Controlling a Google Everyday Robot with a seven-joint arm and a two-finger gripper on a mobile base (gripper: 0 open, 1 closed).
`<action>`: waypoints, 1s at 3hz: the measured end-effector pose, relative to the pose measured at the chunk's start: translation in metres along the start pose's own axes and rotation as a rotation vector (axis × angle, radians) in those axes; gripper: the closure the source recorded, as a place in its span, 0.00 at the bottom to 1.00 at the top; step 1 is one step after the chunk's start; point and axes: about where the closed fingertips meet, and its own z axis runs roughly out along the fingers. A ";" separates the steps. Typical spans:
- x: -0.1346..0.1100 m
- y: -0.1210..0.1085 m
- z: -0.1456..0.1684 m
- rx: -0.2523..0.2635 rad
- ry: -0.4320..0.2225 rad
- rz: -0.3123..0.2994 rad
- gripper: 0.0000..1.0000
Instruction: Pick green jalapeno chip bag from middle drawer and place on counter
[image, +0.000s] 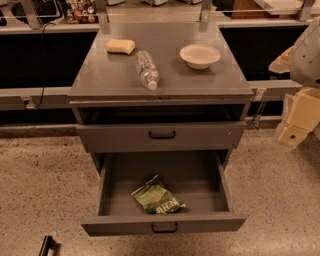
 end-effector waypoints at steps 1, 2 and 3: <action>0.000 0.000 0.000 0.000 0.000 0.000 0.00; 0.002 -0.005 -0.005 -0.013 0.000 0.017 0.00; -0.021 -0.018 0.036 -0.051 -0.017 0.016 0.00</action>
Offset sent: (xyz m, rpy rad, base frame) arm 0.0052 -0.0121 0.0074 0.0173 0.0653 -0.0324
